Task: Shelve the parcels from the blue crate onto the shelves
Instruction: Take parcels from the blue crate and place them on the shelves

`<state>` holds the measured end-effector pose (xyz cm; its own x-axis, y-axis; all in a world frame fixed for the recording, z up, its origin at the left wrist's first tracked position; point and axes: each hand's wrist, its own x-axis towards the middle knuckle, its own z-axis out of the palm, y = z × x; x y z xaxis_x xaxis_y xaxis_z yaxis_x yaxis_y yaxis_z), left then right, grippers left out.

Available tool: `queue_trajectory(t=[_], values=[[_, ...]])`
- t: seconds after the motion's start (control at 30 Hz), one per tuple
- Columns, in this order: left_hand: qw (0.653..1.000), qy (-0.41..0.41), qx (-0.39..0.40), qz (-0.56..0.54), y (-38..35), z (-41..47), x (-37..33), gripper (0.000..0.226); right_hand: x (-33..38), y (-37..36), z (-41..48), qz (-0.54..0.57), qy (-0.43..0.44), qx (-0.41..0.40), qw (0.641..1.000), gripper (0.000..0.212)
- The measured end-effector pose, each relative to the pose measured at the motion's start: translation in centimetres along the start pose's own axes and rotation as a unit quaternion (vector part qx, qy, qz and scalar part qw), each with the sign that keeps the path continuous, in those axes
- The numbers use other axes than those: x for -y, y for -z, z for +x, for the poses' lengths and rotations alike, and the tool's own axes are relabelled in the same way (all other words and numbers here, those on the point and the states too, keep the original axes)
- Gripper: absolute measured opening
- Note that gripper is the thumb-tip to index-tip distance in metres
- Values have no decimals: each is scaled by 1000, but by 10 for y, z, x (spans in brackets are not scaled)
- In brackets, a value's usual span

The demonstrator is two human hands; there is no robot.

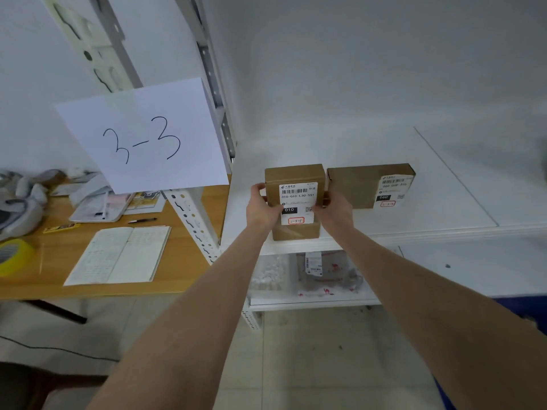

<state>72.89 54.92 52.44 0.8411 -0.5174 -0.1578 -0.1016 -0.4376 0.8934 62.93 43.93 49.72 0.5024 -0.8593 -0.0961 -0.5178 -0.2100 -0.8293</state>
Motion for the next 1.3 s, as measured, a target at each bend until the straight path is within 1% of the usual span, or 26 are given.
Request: queue_trajectory(t=[0.1, 0.17, 0.27, 0.33, 0.4, 0.47, 0.5, 0.57, 0.63, 0.7, 0.83, 0.97, 1.1, 1.2, 1.3], values=[[1000, -12, 4, 28, 1, 4, 3, 80, 1, -1, 2, -15, -8, 8, 1000, 37], [998, -29, -4, 48, 3, 5, 2, 86, 2, -1, 3, -26, -16, 11, 999, 41], [988, -100, -25, 115, 9, 1, -1, 89, 6, 2, 0, -15, -17, 5, 1000, 63], [962, -182, -52, 196, 15, -2, -4, 87, 12, 8, -3, -47, 13, -13, 999, 78], [918, -265, -69, 287, 20, -3, -6, 83, 20, 18, -5, -114, 81, -38, 989, 87], [872, -315, -68, 368, 21, -4, -11, 76, 31, 28, -8, -185, 162, -46, 968, 90], [853, -332, -67, 398, 20, -4, -14, 72, 35, 31, -9, -223, 200, -43, 953, 88], [825, -361, -74, 429, 18, -5, -20, 64, 44, 34, -8, -303, 263, -30, 916, 78], [809, -376, -76, 445, 13, -5, -22, 59, 48, 33, -7, -358, 309, -17, 881, 62], [794, -383, -76, 466, 10, -3, -21, 57, 48, 30, -5, -384, 329, -19, 862, 51], [777, -393, -110, 479, 0, 5, -14, 60, 47, 25, -2, -400, 338, -40, 851, 51], [755, -424, -151, 476, -7, 14, -9, 54, 41, 19, 3, -401, 361, -97, 836, 57], [750, -429, -144, 482, -9, 21, -8, 52, 37, 13, 8, -388, 342, -68, 853, 52], [742, -433, -144, 491, -8, 28, -9, 52, 41, 13, 12, -401, 326, -66, 853, 56], [737, -431, -140, 501, -8, 33, -9, 58, 41, 9, 19, -404, 317, -54, 856, 56]])
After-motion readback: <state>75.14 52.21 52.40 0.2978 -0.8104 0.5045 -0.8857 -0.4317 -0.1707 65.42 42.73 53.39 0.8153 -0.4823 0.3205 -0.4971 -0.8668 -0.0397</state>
